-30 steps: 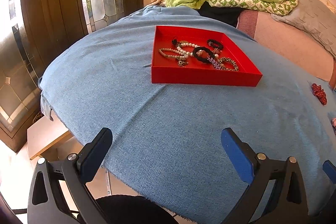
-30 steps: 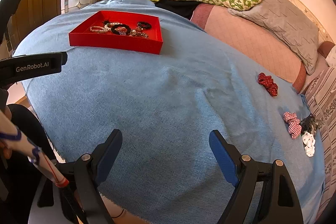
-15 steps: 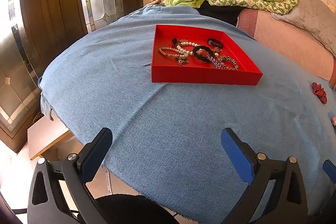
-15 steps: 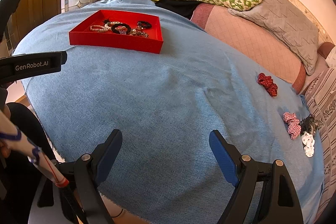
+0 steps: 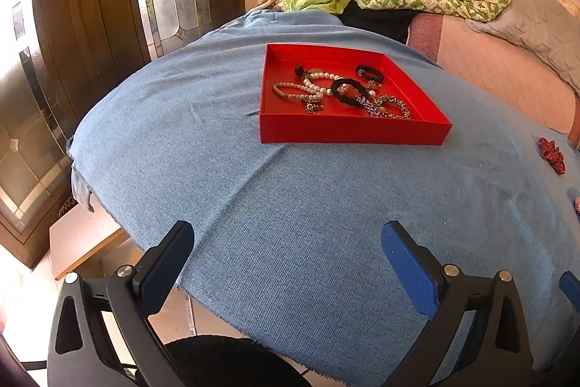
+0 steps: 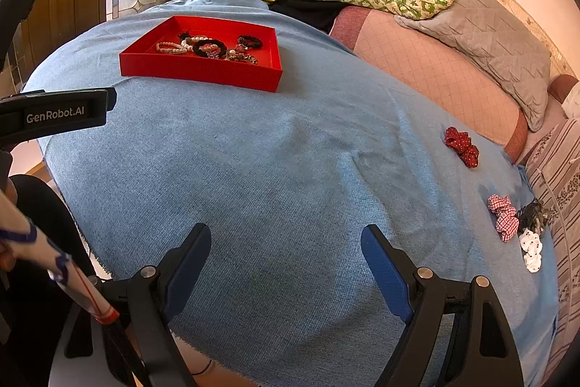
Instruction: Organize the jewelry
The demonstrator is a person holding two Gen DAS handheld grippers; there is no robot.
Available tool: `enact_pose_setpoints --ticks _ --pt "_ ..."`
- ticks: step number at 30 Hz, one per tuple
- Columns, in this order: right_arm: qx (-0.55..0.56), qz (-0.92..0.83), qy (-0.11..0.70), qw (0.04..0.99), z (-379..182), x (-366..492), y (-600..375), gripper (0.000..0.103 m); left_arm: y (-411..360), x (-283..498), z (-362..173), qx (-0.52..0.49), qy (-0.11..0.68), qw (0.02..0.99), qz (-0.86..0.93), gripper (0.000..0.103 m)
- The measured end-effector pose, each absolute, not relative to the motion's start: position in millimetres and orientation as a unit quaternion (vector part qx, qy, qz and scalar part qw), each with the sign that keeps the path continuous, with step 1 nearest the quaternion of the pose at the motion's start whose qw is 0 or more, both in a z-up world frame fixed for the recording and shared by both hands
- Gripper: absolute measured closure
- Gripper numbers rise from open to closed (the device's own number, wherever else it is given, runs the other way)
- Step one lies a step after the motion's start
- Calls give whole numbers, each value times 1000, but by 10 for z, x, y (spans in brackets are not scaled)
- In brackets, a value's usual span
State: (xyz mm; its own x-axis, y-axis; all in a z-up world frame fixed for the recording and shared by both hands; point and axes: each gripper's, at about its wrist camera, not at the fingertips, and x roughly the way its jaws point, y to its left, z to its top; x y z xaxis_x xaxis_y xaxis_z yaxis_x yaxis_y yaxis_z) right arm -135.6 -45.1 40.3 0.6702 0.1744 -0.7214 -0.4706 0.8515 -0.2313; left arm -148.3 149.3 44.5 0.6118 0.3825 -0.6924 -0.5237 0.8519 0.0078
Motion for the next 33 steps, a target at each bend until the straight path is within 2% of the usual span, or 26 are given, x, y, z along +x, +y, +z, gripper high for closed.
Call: enact_pose_setpoints --ticks 33 --pt "-209 180 360 891 391 -1348 -476 15 1465 -1503 459 -83 362 893 252 0"
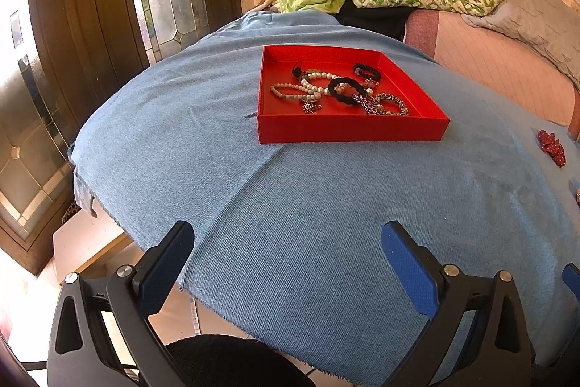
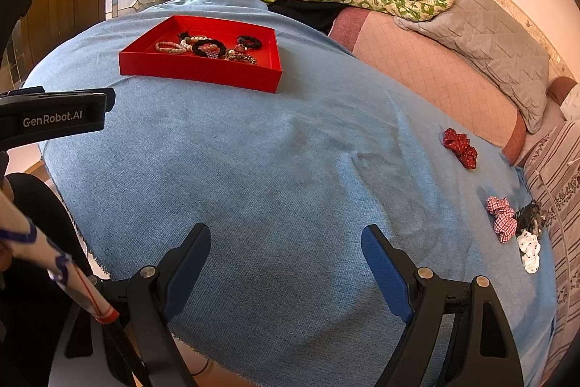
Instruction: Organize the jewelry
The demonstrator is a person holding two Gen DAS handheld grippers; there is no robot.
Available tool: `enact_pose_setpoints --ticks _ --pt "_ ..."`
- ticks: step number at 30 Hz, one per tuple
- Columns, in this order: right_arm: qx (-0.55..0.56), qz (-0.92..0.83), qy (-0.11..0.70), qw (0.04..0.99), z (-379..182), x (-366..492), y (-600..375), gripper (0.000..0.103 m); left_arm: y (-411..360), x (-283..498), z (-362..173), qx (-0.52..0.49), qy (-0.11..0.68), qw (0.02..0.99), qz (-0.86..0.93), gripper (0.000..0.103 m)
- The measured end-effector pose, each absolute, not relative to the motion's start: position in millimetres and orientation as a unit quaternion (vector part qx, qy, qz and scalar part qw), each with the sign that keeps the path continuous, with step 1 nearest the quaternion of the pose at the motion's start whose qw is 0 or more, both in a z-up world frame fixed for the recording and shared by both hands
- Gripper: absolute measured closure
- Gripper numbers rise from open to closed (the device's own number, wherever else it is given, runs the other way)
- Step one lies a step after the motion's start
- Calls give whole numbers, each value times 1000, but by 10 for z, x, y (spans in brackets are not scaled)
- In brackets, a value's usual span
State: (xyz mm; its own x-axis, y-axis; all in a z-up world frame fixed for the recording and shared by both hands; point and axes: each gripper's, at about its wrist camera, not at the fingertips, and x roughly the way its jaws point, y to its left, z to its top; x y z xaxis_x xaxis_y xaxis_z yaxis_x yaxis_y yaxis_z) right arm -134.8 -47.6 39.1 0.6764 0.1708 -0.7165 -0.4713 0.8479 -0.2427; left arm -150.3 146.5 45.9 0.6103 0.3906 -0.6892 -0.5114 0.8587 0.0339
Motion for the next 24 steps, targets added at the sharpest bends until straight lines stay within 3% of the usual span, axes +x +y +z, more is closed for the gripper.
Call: enact_pose_setpoints --ticks 24 --pt "-203 179 353 895 448 -1352 -495 15 1440 -1496 463 -50 368 889 266 0"
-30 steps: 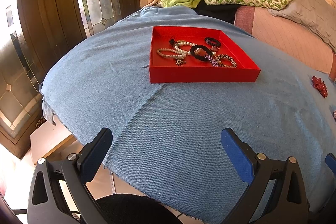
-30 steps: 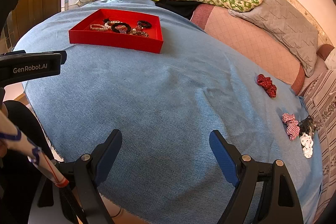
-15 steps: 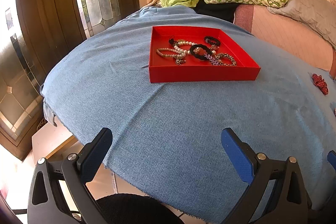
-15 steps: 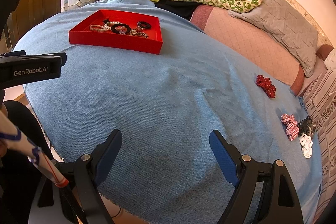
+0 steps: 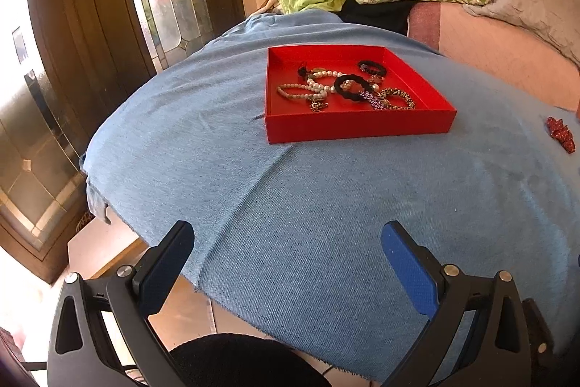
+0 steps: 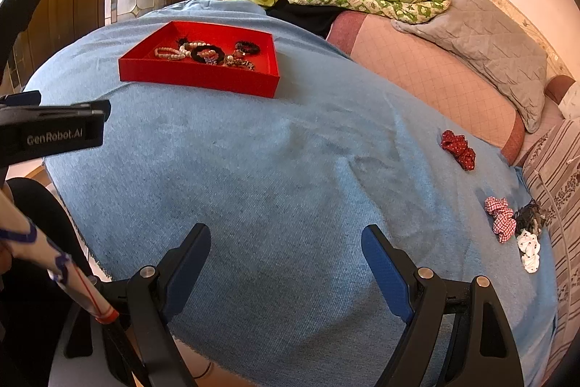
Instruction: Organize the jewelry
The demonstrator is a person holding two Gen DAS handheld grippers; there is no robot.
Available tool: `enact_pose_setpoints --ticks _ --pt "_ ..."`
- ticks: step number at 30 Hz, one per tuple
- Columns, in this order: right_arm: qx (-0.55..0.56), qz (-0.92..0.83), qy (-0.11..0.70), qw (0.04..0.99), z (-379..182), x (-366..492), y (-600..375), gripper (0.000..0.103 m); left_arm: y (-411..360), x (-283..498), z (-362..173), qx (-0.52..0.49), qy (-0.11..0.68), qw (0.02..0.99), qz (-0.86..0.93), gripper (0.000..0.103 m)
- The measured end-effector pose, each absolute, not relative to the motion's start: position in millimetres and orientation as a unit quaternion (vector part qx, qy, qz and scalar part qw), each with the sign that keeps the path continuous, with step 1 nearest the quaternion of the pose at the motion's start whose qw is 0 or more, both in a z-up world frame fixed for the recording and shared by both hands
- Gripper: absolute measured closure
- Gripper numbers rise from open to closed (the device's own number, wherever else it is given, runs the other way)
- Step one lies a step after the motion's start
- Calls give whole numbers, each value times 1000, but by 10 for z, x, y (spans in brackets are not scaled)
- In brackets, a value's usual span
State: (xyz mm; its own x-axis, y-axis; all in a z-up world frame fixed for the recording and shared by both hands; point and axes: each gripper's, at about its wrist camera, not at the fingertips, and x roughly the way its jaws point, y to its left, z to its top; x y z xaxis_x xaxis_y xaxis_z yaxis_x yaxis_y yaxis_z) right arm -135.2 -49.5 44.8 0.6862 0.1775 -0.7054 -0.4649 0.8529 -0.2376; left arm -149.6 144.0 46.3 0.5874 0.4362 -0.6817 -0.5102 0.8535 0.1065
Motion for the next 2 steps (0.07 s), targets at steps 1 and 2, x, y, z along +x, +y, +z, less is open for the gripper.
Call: enact_pose_setpoints --ticks 1,2 --pt "-203 178 353 896 453 -1350 -496 15 1436 -1497 461 -52 368 889 266 0" --pt "-203 177 354 896 452 -1353 -489 15 1432 -1495 458 -53 369 889 264 0"
